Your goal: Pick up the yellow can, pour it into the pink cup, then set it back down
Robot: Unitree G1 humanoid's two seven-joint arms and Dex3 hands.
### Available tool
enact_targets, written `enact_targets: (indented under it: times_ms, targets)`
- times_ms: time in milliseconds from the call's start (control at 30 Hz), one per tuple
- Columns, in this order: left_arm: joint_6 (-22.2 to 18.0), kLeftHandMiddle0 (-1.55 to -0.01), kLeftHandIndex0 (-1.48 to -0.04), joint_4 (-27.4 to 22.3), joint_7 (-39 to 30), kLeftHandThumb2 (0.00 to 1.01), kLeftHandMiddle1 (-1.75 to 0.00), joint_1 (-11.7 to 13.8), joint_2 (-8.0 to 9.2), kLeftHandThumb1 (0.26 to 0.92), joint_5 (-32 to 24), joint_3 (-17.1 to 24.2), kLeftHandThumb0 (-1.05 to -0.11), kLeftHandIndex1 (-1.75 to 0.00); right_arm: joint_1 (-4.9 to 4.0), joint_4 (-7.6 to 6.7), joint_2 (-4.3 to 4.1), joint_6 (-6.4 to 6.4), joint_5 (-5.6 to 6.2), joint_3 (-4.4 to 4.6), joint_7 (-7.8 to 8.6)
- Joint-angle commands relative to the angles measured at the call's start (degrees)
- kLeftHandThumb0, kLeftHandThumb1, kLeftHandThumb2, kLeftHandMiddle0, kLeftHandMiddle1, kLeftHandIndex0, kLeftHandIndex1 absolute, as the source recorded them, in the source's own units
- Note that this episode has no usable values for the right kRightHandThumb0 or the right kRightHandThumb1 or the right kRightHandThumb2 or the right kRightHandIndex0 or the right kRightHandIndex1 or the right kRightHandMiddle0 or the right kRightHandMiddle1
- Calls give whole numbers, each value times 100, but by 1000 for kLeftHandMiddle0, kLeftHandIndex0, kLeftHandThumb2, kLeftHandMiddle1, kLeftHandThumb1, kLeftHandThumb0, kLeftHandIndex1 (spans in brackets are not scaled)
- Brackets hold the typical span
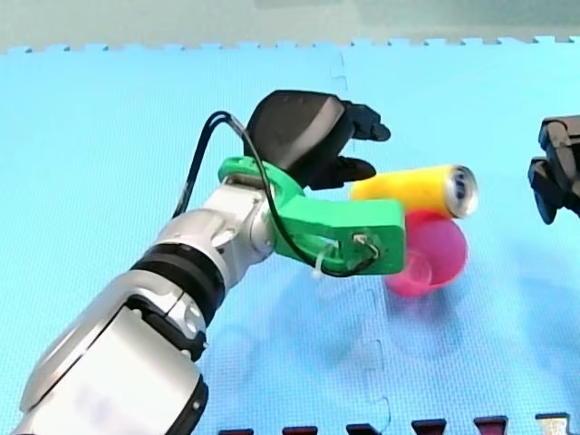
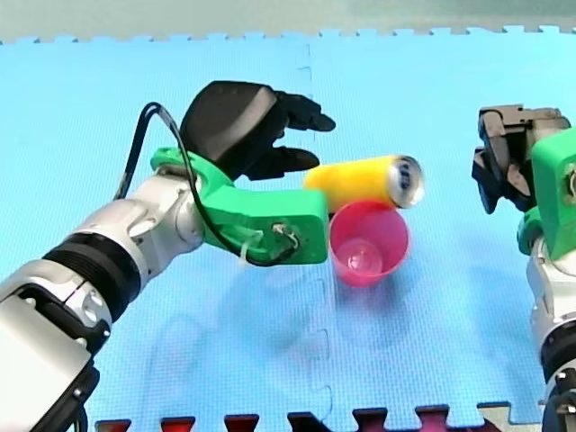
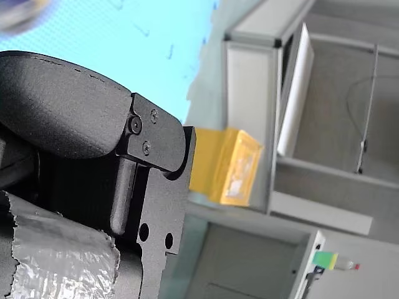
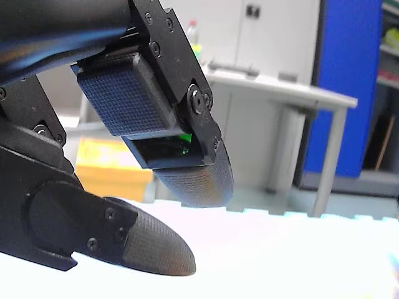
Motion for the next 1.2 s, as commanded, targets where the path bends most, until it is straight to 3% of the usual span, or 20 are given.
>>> enact_targets:
  times_ms: [0,300,767,1000,1167]
  targets:
    - [9,-1248,-1093,-3,65,1,-19,3,28,891,40,-57,-395,-13,2,-8,-16,-35,30,-20,16]
    - [295,-1251,-1084,20,-74,5,-19,-36,-2,909,116,-181,-449,-1,24,-21,-15,-54,54,-25,42]
    - [327,-1175,-1105,-9,59,0,0,7,20,910,129,-244,-428,-7,41,-1,-40,-27,-7,22,-13]
    - [107,-1222,-1117,-7,-25,0,-24,149,197,910,-98,-38,-419,-9,35,2,51,-34,-119,106,-180]
    - [-46,-1259,-1087,-36,-275,0,-45,307,427,907,-413,224,-428,-3,-9,16,119,-2,-195,173,-283]
